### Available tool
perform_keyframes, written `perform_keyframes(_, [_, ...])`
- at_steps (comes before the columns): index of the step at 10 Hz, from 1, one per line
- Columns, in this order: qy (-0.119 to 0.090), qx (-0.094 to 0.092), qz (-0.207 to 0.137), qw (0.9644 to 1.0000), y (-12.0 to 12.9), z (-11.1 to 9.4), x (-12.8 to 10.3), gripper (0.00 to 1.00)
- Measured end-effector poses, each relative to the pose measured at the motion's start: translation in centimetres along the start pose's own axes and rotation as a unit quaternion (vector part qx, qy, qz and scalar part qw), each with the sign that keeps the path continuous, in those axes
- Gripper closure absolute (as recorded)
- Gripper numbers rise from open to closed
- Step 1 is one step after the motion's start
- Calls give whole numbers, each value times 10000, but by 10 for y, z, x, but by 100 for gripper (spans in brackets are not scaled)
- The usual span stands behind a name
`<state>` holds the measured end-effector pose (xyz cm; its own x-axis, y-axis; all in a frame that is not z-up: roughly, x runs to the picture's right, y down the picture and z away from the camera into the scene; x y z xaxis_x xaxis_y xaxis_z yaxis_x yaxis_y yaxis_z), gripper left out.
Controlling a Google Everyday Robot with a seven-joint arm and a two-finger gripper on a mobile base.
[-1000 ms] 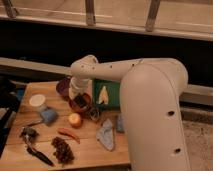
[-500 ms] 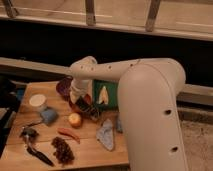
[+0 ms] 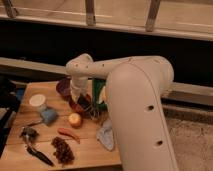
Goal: Wipe red bowl with eraser
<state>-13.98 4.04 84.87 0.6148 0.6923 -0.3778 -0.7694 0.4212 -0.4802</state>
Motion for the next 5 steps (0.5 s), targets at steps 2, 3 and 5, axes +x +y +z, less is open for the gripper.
perform_keyframes(2, [-52,-5,4,10000,-4,1,-5,100])
perform_keyframes(3, [-92,-37,-26,9999,-2,1,-6,100])
perform_keyframes(5, [-253,-234,-83,9994,3,1,-6,100])
